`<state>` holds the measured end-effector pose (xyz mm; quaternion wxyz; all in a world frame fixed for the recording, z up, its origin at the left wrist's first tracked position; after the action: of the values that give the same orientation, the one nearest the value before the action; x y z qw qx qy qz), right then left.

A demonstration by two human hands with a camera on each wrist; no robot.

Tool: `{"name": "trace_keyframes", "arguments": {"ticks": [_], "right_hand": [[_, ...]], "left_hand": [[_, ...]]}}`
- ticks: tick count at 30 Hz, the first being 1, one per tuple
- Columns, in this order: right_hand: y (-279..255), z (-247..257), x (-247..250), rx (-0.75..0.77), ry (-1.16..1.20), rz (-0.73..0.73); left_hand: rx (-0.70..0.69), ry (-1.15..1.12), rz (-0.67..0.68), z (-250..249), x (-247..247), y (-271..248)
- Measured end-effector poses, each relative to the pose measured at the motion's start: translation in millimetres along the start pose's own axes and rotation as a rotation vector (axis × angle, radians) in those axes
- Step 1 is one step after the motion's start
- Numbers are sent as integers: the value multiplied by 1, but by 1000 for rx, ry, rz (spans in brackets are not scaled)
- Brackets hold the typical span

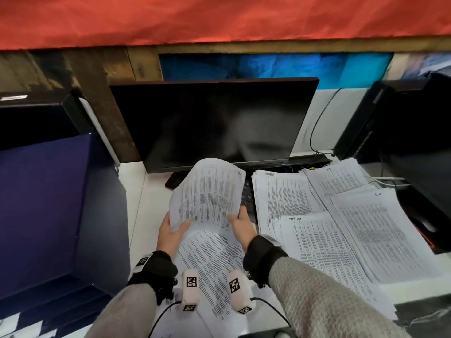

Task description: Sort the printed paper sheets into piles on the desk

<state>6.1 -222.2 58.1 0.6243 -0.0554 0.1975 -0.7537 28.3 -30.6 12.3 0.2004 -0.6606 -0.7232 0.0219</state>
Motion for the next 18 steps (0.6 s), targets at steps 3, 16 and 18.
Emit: {"name": "trace_keyframes", "arguments": {"ticks": [3,16,18], "right_hand": [[-2,2,1,27,9,-21],[9,-11,19,197,42,-145],[14,-3,34,245,29,-218]], "left_hand": [[58,-83,-99,-6,-5,-5],[-25,-121,7,-8,-16,-9],[-51,-116,67,-17,-23,-12]]}}
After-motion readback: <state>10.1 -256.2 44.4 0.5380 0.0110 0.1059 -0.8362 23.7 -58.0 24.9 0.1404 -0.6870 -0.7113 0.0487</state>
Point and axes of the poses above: each hand's wrist, its own y-axis towards the middle knuckle, its own x-axis out of the back of the hand, z = x × y, the point moved 2 cm from there along y, towards the middle knuckle, and after that the axes turned 15 degrees about y, right-handed, at the moved point
